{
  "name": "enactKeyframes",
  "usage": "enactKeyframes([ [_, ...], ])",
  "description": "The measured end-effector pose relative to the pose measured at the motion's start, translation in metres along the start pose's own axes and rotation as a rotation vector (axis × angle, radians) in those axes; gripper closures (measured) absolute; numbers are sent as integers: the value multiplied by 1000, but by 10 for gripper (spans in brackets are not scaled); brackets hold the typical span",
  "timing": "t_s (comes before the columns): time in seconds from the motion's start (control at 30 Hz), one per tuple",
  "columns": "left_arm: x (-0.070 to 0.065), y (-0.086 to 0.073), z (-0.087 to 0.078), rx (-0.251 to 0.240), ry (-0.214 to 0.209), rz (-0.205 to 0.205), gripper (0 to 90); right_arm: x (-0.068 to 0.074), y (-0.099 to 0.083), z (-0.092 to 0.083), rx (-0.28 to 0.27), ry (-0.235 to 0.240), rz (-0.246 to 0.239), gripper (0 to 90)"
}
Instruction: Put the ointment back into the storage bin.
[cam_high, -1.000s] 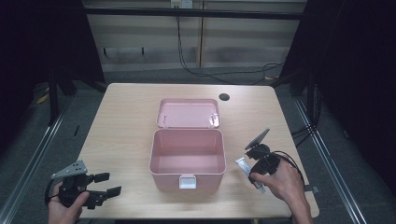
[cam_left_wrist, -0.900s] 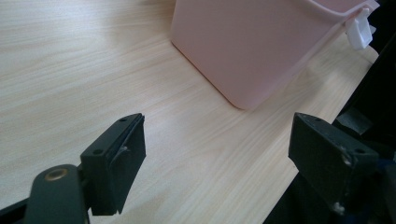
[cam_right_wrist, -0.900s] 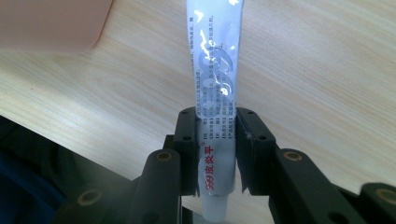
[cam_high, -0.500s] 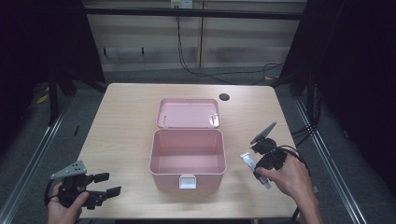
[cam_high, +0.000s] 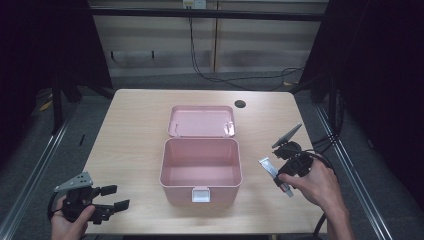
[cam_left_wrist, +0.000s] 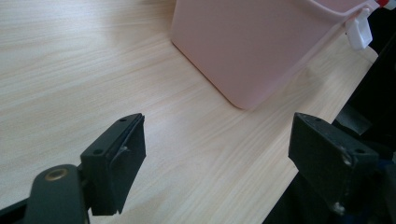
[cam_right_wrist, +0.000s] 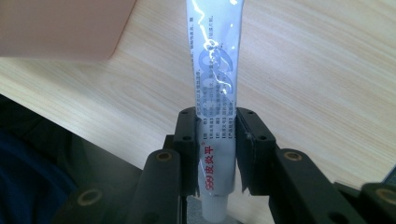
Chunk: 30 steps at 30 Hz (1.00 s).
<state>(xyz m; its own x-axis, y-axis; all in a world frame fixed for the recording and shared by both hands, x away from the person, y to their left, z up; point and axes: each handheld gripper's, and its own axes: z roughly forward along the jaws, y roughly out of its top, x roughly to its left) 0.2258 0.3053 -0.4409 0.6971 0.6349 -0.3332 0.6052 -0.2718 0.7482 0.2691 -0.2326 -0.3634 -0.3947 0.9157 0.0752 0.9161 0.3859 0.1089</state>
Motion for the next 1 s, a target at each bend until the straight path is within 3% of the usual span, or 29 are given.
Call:
enactKeyframes([
  [0.27, 0, 0, 0, 0, 1, 0, 188, -5, 4, -16, -9, 28, -11, 720],
  [0.5, 0, 0, 0, 1, 0, -1, 188, -8, 8, -23, 41, 50, -37, 719],
  [0.63, 0, 0, 0, 1, 1, 1, 188, -9, 9, -31, 22, 65, -42, 719],
  [1.0, 0, 0, 0, 3, -2, 1, 188, -5, 19, -52, -9, 52, -85, 719],
])
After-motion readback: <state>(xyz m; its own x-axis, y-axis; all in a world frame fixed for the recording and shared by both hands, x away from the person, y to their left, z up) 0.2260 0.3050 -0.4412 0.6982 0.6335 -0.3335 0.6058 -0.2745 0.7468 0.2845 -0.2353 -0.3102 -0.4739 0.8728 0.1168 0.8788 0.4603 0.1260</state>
